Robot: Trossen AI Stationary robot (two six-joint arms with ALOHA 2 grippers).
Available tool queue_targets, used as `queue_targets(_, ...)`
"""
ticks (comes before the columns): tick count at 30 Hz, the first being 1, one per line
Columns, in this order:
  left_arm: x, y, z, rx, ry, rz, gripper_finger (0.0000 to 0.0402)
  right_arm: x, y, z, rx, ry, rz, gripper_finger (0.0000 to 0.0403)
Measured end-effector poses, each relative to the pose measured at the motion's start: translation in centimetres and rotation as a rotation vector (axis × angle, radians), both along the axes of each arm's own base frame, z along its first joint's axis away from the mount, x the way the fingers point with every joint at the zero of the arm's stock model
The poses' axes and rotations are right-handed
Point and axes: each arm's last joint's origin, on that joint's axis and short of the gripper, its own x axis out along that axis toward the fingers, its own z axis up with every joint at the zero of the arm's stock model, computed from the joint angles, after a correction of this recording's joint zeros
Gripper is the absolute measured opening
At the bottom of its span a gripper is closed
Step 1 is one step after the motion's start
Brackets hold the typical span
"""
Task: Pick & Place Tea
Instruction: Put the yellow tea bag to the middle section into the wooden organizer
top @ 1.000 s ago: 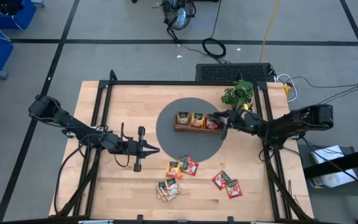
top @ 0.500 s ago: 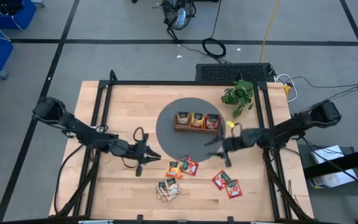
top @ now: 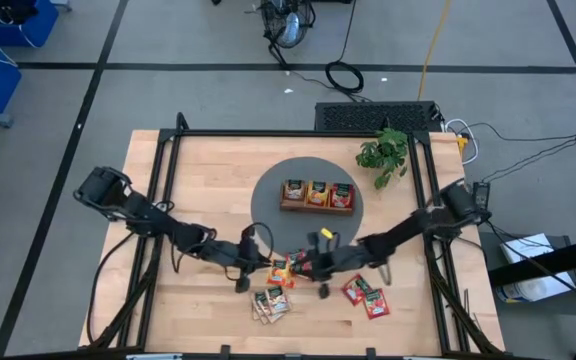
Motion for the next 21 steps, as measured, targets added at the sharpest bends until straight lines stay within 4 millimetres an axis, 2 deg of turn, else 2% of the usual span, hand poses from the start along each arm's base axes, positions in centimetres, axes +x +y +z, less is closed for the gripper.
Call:
queue_targets(5, -0.7, 0.0, -0.9, -0.031, 0.079, 0.046, 0.0042, 3.0, 1.1, -1.5, 0.004, 0.040, 0.050, 0.0010)
queue_targets(9, -0.8, -0.1, -0.9, -0.014, 0.068, 0.084, 0.0042, 4.6, 2.2, -1.9, 0.025, 0.105, 0.084, 0.0007)
queue_targets(15, -0.7, 0.1, -1.0, -0.029, 0.077, 0.107, 0.0042, 4.8, 2.1, -2.6, 0.058, 0.167, 0.061, 0.0002)
queue_targets(21, -0.7, 0.1, -1.0, -0.032, 0.074, 0.107, 0.0042, 4.7, 1.2, -3.3, 0.068, 0.254, 0.018, 0.0001)
